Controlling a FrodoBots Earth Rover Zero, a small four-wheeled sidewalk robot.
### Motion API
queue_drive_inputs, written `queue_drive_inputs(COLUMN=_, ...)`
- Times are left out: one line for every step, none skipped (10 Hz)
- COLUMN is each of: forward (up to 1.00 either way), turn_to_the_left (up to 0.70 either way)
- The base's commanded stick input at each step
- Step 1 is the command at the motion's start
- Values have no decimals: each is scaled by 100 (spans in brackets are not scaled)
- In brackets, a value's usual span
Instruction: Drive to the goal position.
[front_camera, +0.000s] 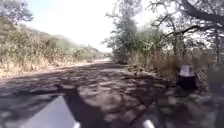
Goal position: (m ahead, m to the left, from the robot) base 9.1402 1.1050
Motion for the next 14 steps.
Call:
queue_drive_inputs(forward=50, turn_to_the_left=0)
queue_drive_inputs(forward=50, turn_to_the_left=0)
queue_drive_inputs(forward=50, turn_to_the_left=0)
queue_drive_inputs(forward=50, turn_to_the_left=0)
queue_drive_inputs(forward=50, turn_to_the_left=0)
queue_drive_inputs(forward=50, turn_to_the_left=0)
queue_drive_inputs(forward=50, turn_to_the_left=0)
queue_drive_inputs(forward=50, turn_to_the_left=0)
queue_drive_inputs(forward=50, turn_to_the_left=0)
queue_drive_inputs(forward=50, turn_to_the_left=0)
queue_drive_inputs(forward=50, turn_to_the_left=0)
queue_drive_inputs(forward=50, turn_to_the_left=0)
queue_drive_inputs(forward=50, turn_to_the_left=0)
queue_drive_inputs(forward=50, turn_to_the_left=0)
